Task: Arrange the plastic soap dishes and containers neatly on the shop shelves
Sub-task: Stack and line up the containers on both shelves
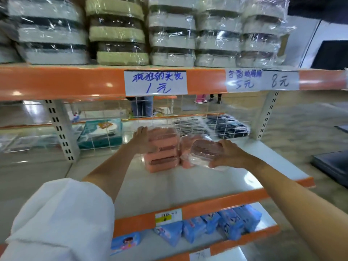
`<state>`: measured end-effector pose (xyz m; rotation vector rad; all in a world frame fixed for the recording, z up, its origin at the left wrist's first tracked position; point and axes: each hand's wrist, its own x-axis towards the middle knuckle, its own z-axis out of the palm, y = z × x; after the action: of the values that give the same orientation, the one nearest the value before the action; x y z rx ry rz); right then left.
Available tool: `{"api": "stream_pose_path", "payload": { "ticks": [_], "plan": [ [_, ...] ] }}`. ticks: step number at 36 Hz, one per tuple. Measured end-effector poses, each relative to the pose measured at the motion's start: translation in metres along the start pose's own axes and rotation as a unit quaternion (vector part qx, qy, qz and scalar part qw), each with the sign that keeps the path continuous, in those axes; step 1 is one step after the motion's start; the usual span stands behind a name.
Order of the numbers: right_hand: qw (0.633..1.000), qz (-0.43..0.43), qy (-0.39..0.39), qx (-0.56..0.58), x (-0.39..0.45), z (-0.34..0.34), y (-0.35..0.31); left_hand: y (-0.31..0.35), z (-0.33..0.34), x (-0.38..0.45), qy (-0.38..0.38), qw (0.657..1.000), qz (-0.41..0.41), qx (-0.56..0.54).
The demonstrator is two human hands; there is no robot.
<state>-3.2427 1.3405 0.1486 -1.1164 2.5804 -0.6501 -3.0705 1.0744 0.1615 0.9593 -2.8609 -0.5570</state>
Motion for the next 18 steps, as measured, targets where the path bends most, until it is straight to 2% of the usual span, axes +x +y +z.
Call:
{"api": "stream_pose_path", "payload": {
  "ticks": [5, 10, 18],
  "plan": [
    [1.000, -0.010, 0.006, 0.008, 0.000, -0.003, 0.003, 0.003, 0.002, 0.005, 0.036, 0.997, -0.041, 0.049],
    [0.999, -0.028, 0.010, 0.038, -0.010, -0.016, 0.014, 0.029, 0.001, -0.008, 0.044, 0.996, -0.078, 0.018],
    [0.999, -0.024, -0.024, 0.037, -0.047, -0.052, 0.038, 0.084, 0.009, -0.052, -0.024, 0.998, -0.014, -0.047]
  ]
}}
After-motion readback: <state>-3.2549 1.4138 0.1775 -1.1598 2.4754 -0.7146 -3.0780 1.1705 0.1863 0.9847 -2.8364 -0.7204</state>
